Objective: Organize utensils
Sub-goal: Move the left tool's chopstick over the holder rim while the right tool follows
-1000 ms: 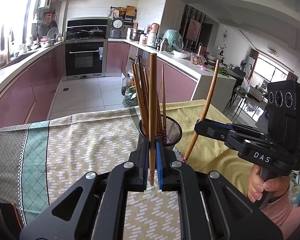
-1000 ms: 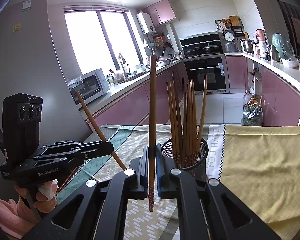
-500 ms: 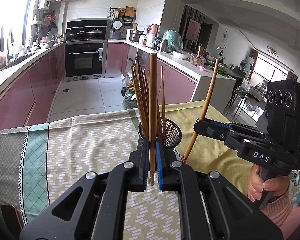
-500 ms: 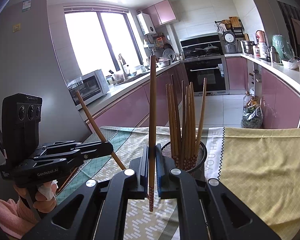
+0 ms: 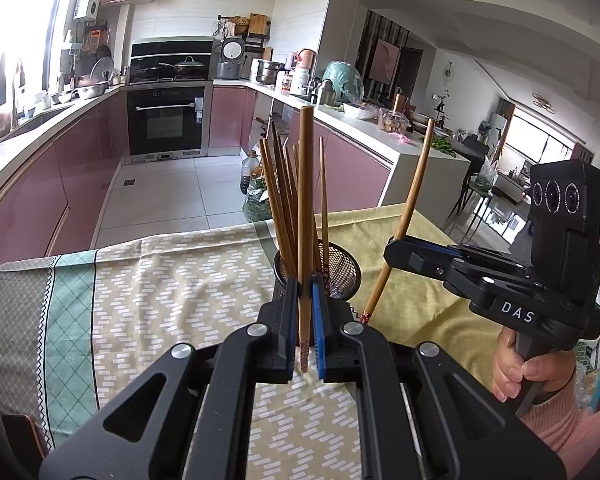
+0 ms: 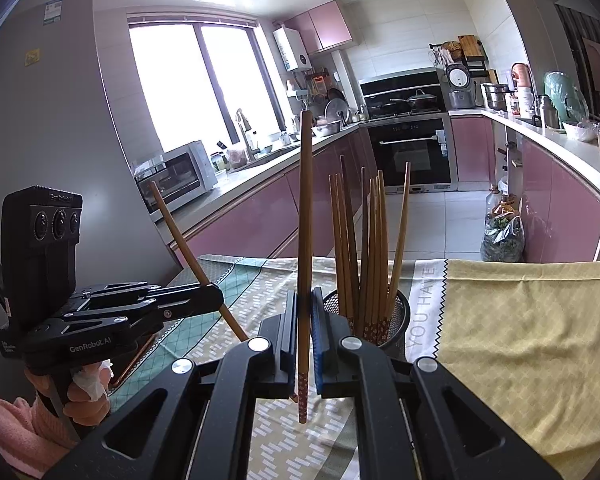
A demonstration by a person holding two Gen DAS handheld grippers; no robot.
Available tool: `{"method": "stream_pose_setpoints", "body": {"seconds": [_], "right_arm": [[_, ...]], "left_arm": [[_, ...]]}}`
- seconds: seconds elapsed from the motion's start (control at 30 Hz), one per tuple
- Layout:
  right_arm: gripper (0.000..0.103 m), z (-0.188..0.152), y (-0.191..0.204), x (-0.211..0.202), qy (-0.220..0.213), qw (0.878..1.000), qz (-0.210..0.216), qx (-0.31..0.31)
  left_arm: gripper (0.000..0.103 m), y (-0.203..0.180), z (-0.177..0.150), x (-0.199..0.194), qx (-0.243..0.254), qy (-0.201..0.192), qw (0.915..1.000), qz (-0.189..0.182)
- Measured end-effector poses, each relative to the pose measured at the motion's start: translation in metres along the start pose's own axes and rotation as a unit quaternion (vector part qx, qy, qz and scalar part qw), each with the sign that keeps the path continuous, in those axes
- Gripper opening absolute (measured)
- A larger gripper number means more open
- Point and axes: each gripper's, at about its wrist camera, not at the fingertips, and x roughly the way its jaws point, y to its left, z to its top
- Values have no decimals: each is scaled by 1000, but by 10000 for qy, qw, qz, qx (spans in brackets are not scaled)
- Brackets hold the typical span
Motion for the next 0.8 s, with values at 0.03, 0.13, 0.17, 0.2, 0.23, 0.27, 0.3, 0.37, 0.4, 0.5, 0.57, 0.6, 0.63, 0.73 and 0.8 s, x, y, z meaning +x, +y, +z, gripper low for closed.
{"method": "stream_pose_setpoints", "body": {"seconds": [0.03, 0.13, 0.17, 0.2, 0.23, 0.27, 0.3, 0.37, 0.4, 0.5, 0.57, 0.6, 0.63, 0.73, 0.8], "right_arm": [[6, 0, 0, 0, -1, 10000, -2, 0], [6, 0, -1, 0, 1, 10000, 0, -1], [6, 1, -1, 0, 0, 10000, 1, -2], [6, 0, 0, 0, 0, 10000, 0, -7], [6, 1, -1, 0, -8, 10000, -1, -11], [6, 2, -1, 0, -16, 10000, 1, -10], [6, 4, 0, 1, -23, 10000, 2, -6], [6, 5, -1, 1, -27, 10000, -6, -11], [6, 6, -1, 1, -32, 10000, -5, -9], [6, 7, 1, 0, -54, 10000, -11, -29], [6, 9, 2, 0, -77, 10000, -13, -41], [6, 10, 2, 0, -89, 9999, -12, -51], [6, 10, 2, -1, -101, 9999, -14, -58], [6, 12, 1, -2, -132, 9999, -18, -75], [6, 13, 2, -1, -149, 9998, -16, -89]], "left_arm": [[8, 0, 0, 0, 1, 0, 10000, 1], [8, 0, 1, 0, 15, -11, 10000, 11], [8, -1, 2, -1, 23, -16, 10000, 17], [8, -2, 1, -2, 34, -25, 10000, 22], [8, -2, 2, -2, 43, -35, 10000, 28], [8, -3, 3, -2, 48, -45, 10000, 32], [8, -3, 3, -3, 50, -54, 10000, 32], [8, -3, 4, -3, 57, -69, 10000, 35], [8, -4, 4, -4, 62, -77, 9999, 31], [8, -6, 5, -6, 78, -121, 9999, 32], [8, -5, 7, -9, 69, -158, 9998, 24], [8, -6, 7, -10, 62, -173, 9998, 15], [8, -5, 8, -11, 58, -187, 9998, 7], [8, -6, 12, -14, 69, -239, 9997, 14], [8, -7, 14, -16, 68, -271, 9996, 2]]}}
